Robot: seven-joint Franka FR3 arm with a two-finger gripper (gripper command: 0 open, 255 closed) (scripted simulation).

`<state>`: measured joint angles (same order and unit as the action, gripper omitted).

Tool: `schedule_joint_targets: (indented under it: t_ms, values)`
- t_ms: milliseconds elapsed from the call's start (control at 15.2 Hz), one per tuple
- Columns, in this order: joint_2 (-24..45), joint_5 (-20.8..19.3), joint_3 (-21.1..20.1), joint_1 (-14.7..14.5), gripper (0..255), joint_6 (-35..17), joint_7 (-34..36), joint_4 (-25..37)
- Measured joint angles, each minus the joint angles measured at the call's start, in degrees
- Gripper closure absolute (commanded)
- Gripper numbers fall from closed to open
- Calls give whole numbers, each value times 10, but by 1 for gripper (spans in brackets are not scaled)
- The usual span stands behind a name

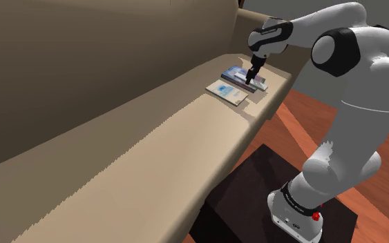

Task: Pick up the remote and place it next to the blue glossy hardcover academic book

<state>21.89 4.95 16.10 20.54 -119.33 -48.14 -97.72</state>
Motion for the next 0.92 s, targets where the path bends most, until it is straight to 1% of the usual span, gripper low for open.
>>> schedule_joint_targets:
  t_ms: [924]
  values:
    - [52, 18, -7, 10, 255, -81, -15, -31]
